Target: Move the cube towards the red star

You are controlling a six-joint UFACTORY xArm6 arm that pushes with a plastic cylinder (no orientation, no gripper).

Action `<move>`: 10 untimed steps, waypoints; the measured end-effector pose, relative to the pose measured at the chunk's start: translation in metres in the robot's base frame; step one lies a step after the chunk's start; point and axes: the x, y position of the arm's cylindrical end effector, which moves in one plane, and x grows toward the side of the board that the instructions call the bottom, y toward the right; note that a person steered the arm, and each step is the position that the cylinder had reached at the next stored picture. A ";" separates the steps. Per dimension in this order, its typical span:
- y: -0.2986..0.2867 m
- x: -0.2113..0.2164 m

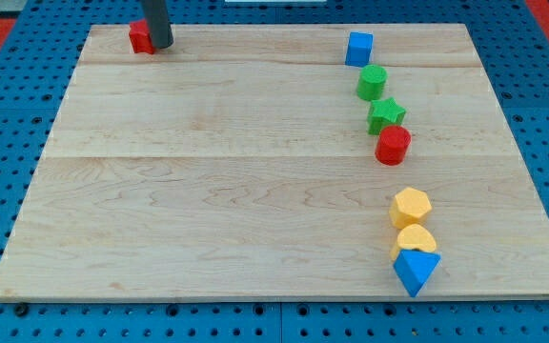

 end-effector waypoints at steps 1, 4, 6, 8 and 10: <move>0.091 -0.021; 0.282 -0.039; 0.390 0.022; 0.315 0.041; 0.255 0.015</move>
